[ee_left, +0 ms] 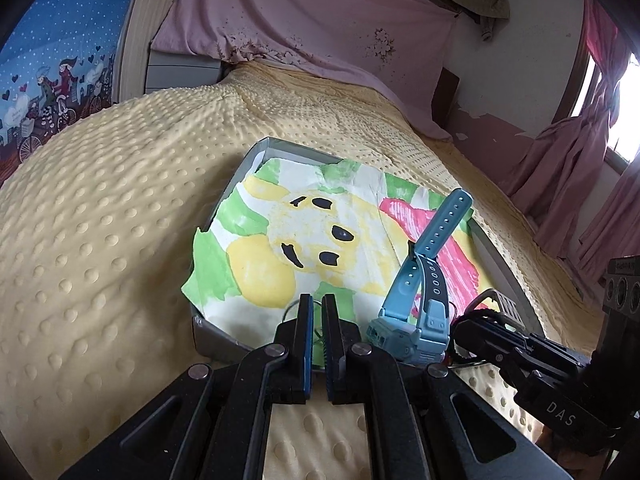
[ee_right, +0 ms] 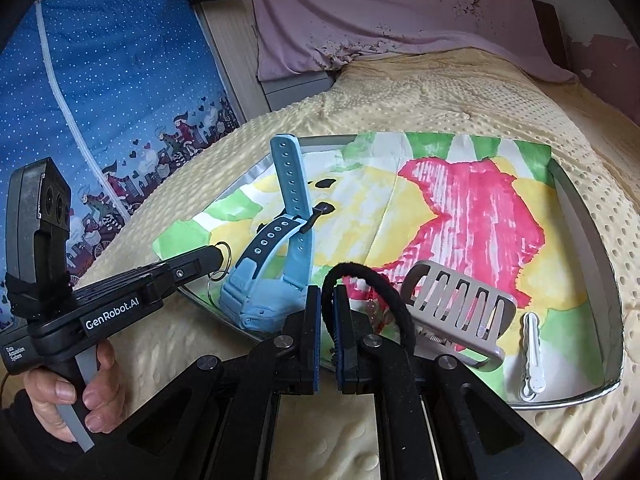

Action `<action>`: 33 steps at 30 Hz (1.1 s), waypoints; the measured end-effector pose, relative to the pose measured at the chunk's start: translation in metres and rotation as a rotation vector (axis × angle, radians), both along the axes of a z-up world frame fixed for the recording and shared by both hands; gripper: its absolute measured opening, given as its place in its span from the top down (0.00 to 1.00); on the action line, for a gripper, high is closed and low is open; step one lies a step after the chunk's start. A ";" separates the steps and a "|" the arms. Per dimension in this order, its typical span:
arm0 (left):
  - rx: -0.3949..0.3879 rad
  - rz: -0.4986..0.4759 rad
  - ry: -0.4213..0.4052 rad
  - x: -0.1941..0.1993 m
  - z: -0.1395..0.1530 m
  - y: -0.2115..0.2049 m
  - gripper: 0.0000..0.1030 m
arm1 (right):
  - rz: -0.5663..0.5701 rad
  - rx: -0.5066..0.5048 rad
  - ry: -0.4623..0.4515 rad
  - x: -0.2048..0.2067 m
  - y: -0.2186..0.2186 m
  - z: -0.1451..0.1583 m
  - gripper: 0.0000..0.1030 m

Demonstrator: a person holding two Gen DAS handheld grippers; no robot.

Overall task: Organize jewelry
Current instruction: 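Lower the ring and black hair tie into the tray and open both tools, then move both open tools back from the tray toward the remaining jewelry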

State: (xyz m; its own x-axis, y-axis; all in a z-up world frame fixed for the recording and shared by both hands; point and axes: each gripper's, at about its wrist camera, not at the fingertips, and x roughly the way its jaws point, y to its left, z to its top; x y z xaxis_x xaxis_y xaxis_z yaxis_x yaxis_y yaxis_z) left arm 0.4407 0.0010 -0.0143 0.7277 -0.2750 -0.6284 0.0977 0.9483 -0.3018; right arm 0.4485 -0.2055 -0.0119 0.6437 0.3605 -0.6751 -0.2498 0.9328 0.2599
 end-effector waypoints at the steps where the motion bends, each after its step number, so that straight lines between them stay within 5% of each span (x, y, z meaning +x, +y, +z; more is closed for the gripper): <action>1: 0.009 0.001 -0.002 -0.001 0.000 -0.001 0.96 | -0.004 -0.002 0.001 -0.001 -0.001 0.000 0.94; 4: 0.029 -0.003 -0.013 -0.006 0.003 -0.003 0.95 | -0.020 0.001 -0.006 -0.007 -0.005 0.002 0.82; 6: 0.030 0.001 -0.018 -0.010 0.004 -0.003 0.95 | -0.028 0.002 -0.022 -0.012 -0.007 0.005 0.66; 20: 0.041 0.030 -0.069 -0.038 0.020 0.009 0.91 | -0.057 -0.001 -0.057 -0.037 -0.018 0.022 0.57; 24: 0.039 0.065 -0.120 -0.057 0.028 0.009 0.34 | -0.092 -0.006 -0.122 -0.055 -0.022 0.032 0.47; 29: 0.058 0.065 -0.186 -0.081 0.039 0.007 0.28 | -0.139 -0.017 -0.213 -0.084 -0.024 0.048 0.40; 31: 0.063 0.071 -0.219 -0.093 0.043 0.009 0.18 | -0.163 -0.025 -0.251 -0.097 -0.025 0.054 0.36; 33: 0.075 0.076 -0.256 -0.107 0.048 0.010 0.11 | -0.193 -0.024 -0.290 -0.111 -0.027 0.060 0.20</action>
